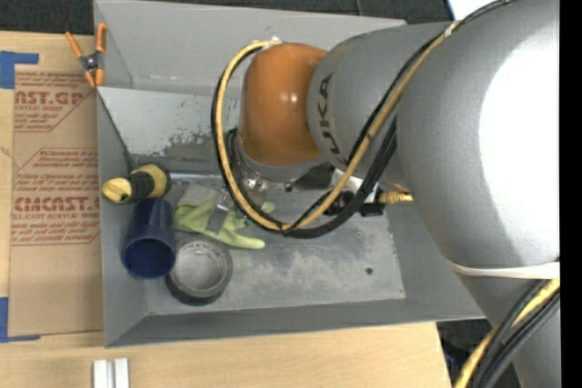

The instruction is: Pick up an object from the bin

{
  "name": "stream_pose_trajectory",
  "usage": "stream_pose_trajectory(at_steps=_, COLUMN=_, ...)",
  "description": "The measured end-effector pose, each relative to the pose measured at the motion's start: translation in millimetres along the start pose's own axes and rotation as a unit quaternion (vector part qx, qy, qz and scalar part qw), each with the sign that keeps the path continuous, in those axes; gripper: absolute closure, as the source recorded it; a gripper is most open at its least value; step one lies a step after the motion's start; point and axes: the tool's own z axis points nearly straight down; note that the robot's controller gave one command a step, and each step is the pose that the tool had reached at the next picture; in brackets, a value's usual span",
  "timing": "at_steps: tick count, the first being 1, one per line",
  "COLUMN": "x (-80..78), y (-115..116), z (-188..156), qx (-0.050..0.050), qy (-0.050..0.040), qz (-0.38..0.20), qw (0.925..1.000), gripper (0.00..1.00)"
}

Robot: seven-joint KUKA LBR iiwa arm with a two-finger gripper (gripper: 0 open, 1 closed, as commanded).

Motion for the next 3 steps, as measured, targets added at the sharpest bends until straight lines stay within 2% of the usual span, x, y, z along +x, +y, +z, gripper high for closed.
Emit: stream_pose_trajectory(at_steps=3, x=-0.4, y=2, z=-80, qx=0.001, qy=0.0011, qz=-0.001, qw=1.0, gripper=1.0)
